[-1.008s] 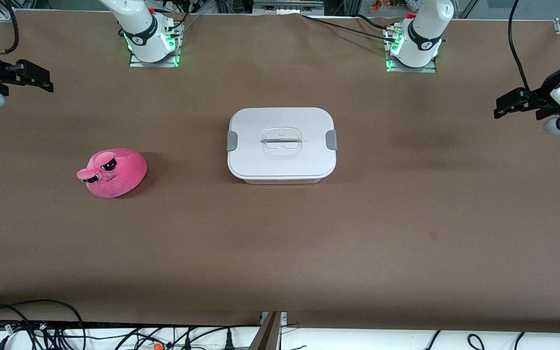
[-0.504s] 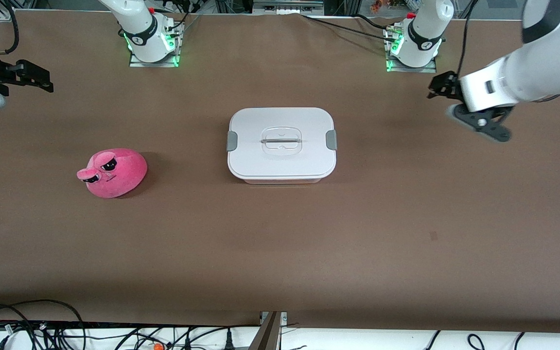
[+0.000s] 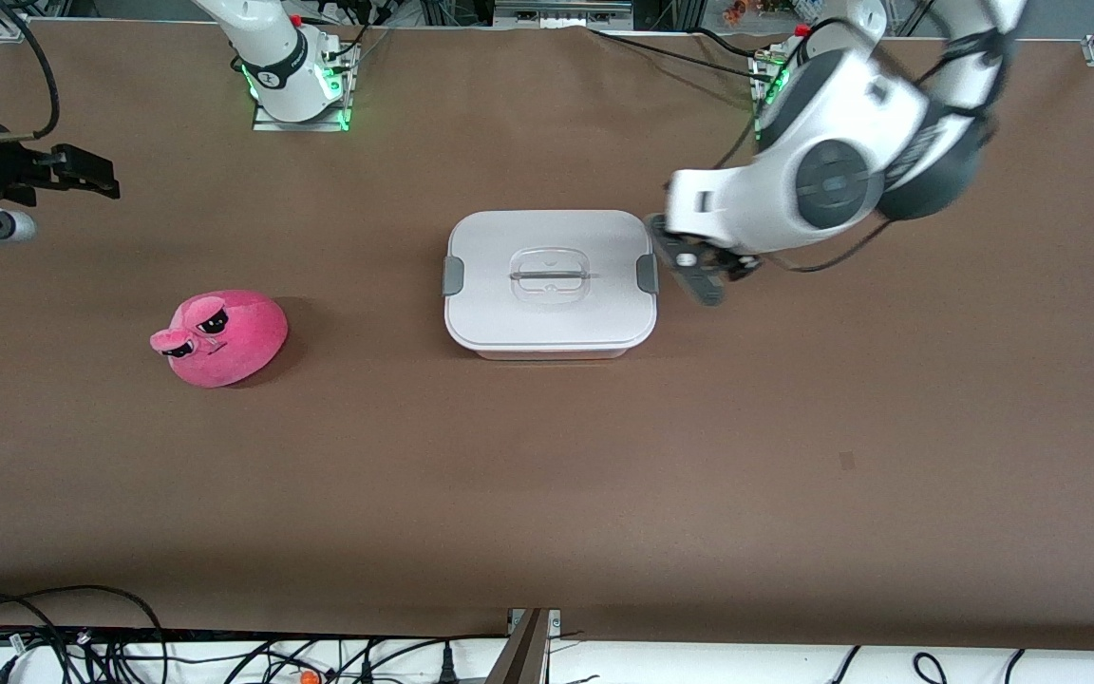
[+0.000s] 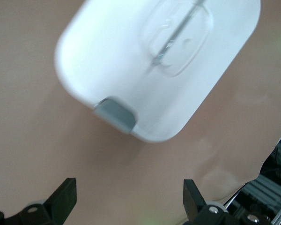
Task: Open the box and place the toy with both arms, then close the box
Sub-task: 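Reach the left gripper to the lid handle while the right gripper approaches the toy, then grasp the lid handle with the left gripper while the right gripper grasps the toy, then lift the lid off the box with the left gripper and set it aside, then carry the pink toy into the box and release it with the right gripper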
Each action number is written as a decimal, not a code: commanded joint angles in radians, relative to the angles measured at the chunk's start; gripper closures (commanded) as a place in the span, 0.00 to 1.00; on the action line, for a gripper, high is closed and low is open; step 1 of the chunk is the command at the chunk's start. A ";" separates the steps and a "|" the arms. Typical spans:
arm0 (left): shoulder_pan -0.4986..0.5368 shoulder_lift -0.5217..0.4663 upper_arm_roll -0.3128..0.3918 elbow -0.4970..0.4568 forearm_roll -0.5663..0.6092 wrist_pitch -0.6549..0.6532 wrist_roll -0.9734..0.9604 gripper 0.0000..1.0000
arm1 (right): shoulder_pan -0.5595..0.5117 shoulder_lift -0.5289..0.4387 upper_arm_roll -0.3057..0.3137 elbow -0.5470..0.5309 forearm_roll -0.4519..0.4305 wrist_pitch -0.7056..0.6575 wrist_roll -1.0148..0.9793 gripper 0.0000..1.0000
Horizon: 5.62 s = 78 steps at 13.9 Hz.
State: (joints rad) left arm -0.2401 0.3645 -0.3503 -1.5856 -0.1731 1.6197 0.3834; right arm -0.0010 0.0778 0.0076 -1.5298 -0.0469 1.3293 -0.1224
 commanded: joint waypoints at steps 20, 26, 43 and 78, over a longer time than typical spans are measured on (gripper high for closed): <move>-0.377 0.419 0.017 0.411 0.376 0.025 -0.100 0.16 | -0.065 0.240 -0.015 -0.332 -0.011 0.522 -0.549 0.00; -0.395 0.413 0.017 0.415 0.377 0.014 -0.104 0.94 | -0.063 0.273 -0.006 -0.365 0.036 0.677 -0.563 0.00; -0.349 0.314 0.010 0.438 0.365 -0.059 -0.097 1.00 | -0.056 0.332 0.066 -0.326 0.162 0.811 -0.554 1.00; 0.173 0.177 0.014 0.397 0.340 -0.483 1.014 1.00 | 0.477 0.487 0.402 0.198 -0.116 0.413 0.223 0.00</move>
State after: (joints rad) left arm -0.0680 0.5618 -0.3337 -1.1731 0.1468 1.1433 1.3642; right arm 0.4620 0.5483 0.4117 -1.3897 -0.1511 1.7663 0.0347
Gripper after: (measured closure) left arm 0.943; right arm 0.577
